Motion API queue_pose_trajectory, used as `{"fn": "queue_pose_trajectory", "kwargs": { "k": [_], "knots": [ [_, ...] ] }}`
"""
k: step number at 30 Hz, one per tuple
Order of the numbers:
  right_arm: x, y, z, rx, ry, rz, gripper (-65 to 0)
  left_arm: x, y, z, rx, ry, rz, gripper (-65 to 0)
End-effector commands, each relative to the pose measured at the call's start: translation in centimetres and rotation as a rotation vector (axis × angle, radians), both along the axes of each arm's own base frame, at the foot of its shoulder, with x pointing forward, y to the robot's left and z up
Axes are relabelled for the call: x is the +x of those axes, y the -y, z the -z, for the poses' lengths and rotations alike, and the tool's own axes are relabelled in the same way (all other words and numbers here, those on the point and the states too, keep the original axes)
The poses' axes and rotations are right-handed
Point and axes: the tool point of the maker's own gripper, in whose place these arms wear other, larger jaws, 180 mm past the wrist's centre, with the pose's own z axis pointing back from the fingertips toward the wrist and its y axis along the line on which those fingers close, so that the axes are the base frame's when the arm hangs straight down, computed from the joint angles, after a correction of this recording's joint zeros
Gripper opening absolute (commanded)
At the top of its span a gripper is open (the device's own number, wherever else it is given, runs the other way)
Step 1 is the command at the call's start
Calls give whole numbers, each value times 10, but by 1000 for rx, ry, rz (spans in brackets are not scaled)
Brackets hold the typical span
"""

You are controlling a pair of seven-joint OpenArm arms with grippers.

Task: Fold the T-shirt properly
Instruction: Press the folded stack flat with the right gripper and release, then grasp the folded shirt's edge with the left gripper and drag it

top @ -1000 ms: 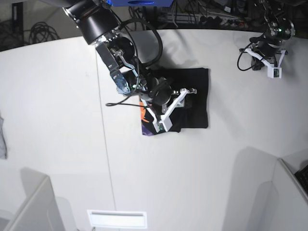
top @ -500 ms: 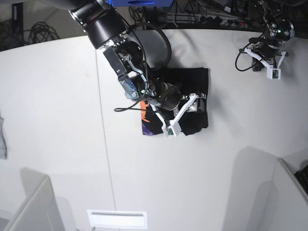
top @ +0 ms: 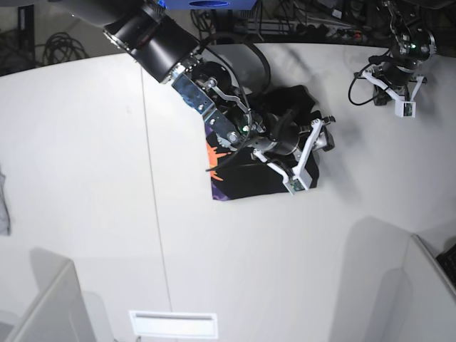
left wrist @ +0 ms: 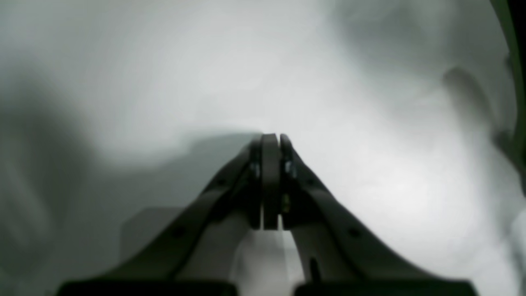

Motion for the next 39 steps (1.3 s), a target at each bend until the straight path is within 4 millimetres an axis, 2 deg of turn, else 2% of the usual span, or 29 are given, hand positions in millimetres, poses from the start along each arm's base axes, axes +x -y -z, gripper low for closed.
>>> {"fn": "queue_pose_trajectory", "kwargs": {
  "k": [1,3,6,10,12,16,21,25,27,29,31,34,37,39],
  "knots": [
    [8,-13,-31,67,68,-16,-287,-3,-2,0,16,-20,13,-650],
    [7,-14,-38,80,83,-20,-287,-2,-1,0,14,-18,16,-650],
    [19,-3,-42,91,85,25,-288,1,6,-1,6,-9,29,-650],
    [39,45,-26,77,57,156,-309,11,32,-3,-17,10,89,-650],
    [48,75,-24,79,53,236,-389,16,46,-7,-33,31,110,-650],
    [59,136,-24,85,71,394,-650,29,66,-19,-79,88,138,-650],
    [56,213,-27,95,142,615,-650,45,89,-44,-266,216,117,-650],
    [51,256,-17,45,152,705,-650,51,94,-53,-303,254,114,-650],
    [48,271,-11,21,143,736,-650,58,95,-58,-304,275,117,-650],
    [45,285,-7,5,134,768,-650,63,95,-61,-308,289,117,-563],
    [43,294,-4,-5,128,791,-650,65,96,-62,-309,295,117,-444],
    [39,298,0,-14,117,800,-650,75,99,-69,-316,322,127,-311],
    [38,298,1,-16,112,799,-650,83,113,-65,-346,318,155,-204],
    [38,298,2,-17,111,798,-650,90,123,-64,-378,323,170,-160]
  ]
}}
